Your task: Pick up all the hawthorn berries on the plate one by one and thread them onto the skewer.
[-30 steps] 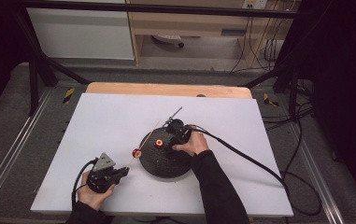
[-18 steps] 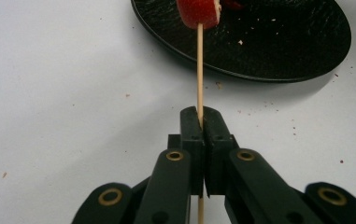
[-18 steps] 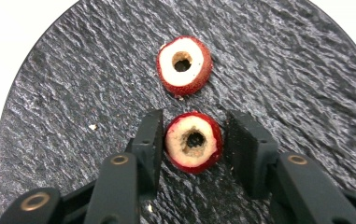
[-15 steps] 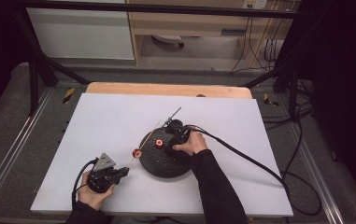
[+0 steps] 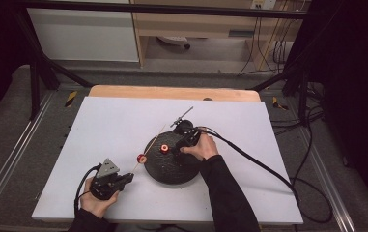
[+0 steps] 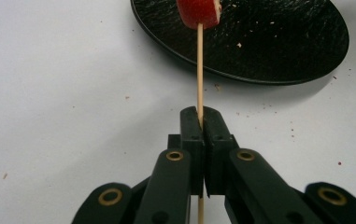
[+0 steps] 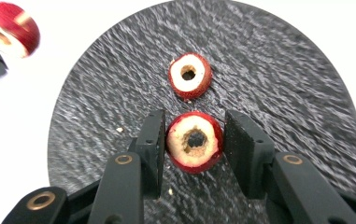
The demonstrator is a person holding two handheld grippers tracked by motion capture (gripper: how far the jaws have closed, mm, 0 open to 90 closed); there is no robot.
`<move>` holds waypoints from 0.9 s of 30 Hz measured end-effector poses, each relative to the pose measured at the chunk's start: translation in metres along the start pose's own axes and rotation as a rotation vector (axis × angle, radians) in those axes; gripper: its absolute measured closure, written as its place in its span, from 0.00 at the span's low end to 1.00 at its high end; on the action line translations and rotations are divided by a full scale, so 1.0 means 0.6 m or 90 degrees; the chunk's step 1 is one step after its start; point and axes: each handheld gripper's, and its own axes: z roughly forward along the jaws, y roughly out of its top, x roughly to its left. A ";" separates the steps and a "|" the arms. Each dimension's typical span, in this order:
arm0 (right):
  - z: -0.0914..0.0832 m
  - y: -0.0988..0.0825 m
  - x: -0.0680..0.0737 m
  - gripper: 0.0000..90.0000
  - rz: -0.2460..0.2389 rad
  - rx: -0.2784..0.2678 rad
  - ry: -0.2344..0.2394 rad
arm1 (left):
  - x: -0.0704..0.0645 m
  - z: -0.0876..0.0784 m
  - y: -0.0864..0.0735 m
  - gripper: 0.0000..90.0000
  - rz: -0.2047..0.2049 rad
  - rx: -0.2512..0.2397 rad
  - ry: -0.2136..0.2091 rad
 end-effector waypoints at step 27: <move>-0.066 -0.115 -0.005 0.67 0.194 -0.322 0.054 | -0.022 0.001 0.004 0.98 0.008 -0.011 -0.007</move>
